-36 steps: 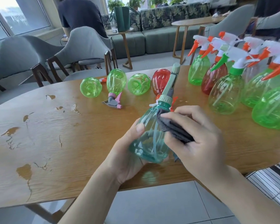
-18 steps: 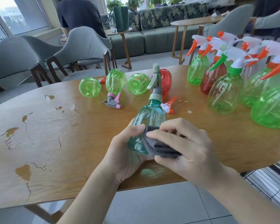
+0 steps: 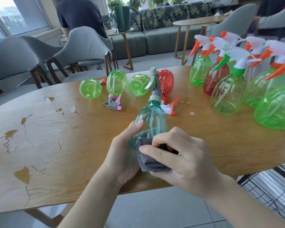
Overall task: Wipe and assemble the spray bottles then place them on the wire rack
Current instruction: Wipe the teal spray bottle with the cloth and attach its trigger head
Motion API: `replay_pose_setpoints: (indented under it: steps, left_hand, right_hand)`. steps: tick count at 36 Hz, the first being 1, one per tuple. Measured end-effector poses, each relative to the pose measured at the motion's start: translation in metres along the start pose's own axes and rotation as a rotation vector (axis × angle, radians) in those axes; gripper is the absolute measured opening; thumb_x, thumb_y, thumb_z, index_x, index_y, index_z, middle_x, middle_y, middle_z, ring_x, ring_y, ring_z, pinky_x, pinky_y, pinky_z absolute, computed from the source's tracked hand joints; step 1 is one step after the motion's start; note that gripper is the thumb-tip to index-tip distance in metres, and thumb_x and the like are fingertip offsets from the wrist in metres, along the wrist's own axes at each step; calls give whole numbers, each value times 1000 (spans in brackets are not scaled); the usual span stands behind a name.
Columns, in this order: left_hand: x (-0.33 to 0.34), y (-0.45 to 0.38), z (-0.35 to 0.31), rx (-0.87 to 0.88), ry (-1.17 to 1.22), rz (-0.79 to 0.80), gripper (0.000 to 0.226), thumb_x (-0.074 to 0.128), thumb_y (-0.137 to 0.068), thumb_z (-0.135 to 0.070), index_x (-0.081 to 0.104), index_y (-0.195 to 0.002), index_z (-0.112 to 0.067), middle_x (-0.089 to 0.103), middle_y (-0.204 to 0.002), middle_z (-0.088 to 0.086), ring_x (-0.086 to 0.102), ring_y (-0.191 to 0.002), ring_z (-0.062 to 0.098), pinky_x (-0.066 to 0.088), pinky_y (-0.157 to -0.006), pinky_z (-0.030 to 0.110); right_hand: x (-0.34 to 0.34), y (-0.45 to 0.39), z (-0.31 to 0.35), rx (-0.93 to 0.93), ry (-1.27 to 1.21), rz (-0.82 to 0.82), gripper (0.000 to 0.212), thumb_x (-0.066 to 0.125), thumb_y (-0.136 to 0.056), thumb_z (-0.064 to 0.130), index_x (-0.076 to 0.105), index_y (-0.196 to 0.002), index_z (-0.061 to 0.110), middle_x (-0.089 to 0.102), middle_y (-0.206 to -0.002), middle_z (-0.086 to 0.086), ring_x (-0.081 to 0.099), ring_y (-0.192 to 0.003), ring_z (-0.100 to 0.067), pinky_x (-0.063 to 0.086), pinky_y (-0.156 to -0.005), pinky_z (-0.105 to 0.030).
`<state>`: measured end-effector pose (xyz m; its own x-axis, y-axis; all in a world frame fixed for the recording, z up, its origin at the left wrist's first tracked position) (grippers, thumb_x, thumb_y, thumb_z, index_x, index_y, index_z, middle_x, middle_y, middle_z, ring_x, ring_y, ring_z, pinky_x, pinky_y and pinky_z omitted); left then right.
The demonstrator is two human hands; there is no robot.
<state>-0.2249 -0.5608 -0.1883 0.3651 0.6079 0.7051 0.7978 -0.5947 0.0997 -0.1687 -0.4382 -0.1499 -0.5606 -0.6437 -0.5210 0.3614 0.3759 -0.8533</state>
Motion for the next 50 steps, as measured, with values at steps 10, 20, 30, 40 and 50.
replay_pose_setpoints:
  steps: [10, 20, 30, 40, 50]
  left_hand:
    - [2, -2, 1, 10, -91, 82, 87, 77, -79, -30, 41, -153, -2, 56, -132, 25, 61, -109, 38, 54, -89, 52]
    - [3, -1, 1, 30, -90, 62, 82, 79, -83, -34, 43, -151, -6, 61, -127, 23, 66, -105, 35, 57, -84, 51]
    - [-2, -2, 3, 19, -174, -21, 66, 71, -91, -35, 52, -147, -6, 61, -133, 21, 64, -112, 36, 52, -94, 53]
    - [-5, 1, 3, -1, -32, -93, 48, 53, -91, -47, 80, -96, -7, 72, -90, 13, 72, -79, 25, 59, -74, 31]
    - [-1, -2, 0, 19, -82, -18, 57, 65, -88, -41, 63, -131, -3, 65, -115, 21, 66, -104, 32, 58, -85, 40]
  right_hand:
    - [-13, -8, -46, 421, -196, -125, 29, 61, -93, 16, 76, -117, 8, 62, -107, -2, 59, -92, -5, 46, -84, -13]
    - [-12, -5, -28, 350, -161, -142, 27, 64, -91, 11, 76, -114, 3, 67, -105, -11, 60, -95, -9, 44, -90, -11]
    - [-10, -5, -35, 426, -178, -125, 27, 68, -87, 4, 77, -113, 5, 68, -105, -7, 64, -96, -11, 49, -85, -18]
    - [7, 3, 8, 46, -82, -7, 19, 73, -97, 23, 80, -109, 11, 70, -97, -6, 61, -79, -23, 56, -69, -31]
    - [-2, -2, -10, 64, -35, -50, 19, 74, -95, 20, 79, -112, 14, 57, -110, 4, 59, -86, -20, 53, -75, -23]
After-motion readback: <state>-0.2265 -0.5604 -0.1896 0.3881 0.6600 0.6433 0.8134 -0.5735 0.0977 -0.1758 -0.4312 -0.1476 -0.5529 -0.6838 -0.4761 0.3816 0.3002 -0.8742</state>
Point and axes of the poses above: each hand's wrist, its own y-axis away from the middle knuckle, its own x-axis out of the palm, z = x × y, the point moved 5 cm from there along -y, towards the middle knuckle
